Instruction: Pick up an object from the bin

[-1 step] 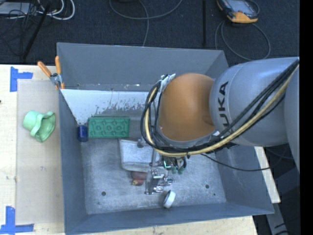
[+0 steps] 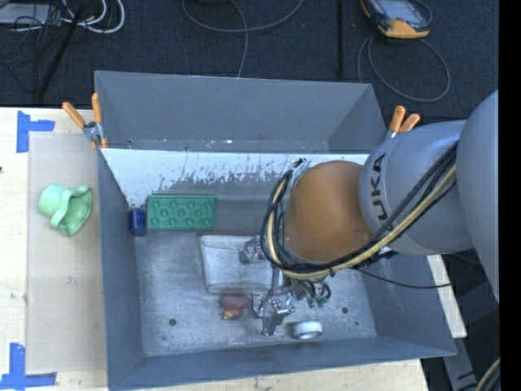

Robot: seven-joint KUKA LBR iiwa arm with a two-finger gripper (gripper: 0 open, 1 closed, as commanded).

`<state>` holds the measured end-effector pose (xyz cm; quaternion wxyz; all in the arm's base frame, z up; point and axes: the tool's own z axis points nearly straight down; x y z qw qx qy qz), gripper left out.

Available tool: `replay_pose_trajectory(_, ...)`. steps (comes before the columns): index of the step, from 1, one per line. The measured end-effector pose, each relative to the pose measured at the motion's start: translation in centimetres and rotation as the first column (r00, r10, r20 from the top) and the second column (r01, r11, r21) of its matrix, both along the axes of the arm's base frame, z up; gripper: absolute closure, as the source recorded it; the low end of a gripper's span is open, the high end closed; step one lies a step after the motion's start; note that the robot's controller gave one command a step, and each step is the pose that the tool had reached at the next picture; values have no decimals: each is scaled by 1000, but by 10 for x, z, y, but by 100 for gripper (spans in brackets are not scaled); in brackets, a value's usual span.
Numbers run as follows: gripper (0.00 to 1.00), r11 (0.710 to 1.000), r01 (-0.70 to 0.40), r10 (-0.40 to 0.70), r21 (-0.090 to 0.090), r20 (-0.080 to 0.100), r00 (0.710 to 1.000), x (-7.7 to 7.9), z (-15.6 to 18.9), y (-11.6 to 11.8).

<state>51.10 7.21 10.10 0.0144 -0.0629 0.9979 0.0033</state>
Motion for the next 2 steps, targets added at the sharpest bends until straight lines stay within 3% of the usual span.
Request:
replay_pose_trajectory(1,100,1000,7,-7,3,17,1000,5,3,-1)
replay_pose_trajectory(2,100,1000,-19,19,-7,-19,1000,12,97,7)
